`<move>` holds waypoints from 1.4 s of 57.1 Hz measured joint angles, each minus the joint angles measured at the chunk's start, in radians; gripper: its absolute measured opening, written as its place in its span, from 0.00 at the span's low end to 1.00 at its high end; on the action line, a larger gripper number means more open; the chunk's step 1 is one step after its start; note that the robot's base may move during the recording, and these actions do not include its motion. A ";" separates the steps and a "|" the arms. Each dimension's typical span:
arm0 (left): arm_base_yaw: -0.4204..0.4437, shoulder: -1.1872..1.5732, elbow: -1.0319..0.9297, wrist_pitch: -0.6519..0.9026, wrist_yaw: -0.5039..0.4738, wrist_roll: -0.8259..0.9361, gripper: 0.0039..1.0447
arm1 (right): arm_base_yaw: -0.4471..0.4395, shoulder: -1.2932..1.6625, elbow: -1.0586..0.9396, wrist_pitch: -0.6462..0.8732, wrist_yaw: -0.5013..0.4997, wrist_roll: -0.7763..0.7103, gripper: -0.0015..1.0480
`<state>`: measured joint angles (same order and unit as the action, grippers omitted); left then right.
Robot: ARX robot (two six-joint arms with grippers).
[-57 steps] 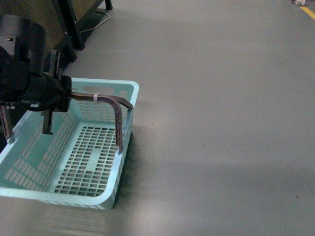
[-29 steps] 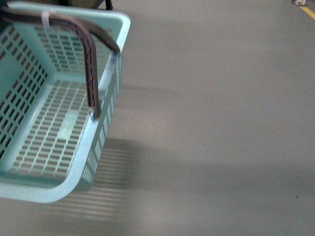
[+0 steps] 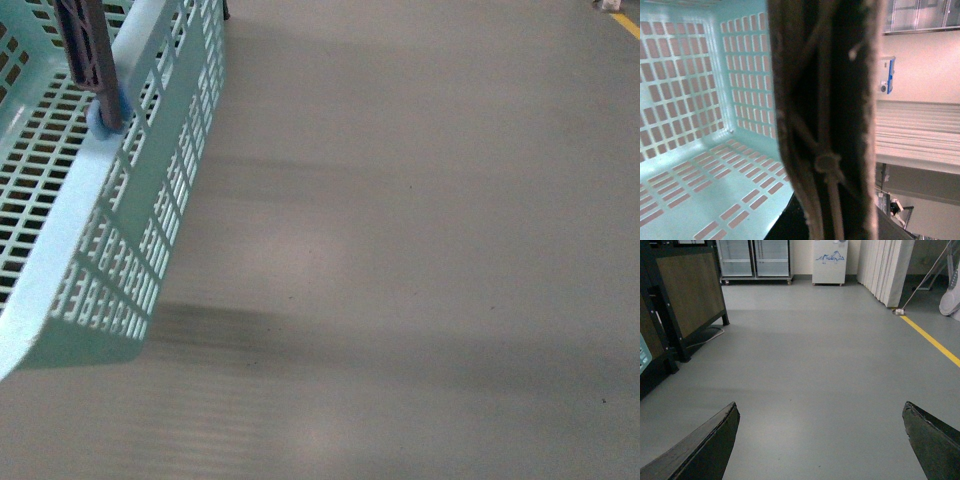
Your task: Pick mango and avocado into basket
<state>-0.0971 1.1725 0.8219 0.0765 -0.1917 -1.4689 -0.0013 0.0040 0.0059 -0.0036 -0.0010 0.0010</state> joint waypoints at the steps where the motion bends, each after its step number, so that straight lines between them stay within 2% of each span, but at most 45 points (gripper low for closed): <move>1: 0.000 0.002 -0.001 0.000 0.000 0.000 0.05 | 0.000 0.000 0.000 0.000 0.000 0.000 0.93; 80: -0.001 0.005 -0.013 -0.005 0.009 -0.002 0.05 | 0.000 0.000 0.000 0.000 0.000 0.000 0.93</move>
<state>-0.0982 1.1778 0.8093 0.0715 -0.1825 -1.4708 -0.0013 0.0040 0.0059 -0.0036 -0.0013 0.0006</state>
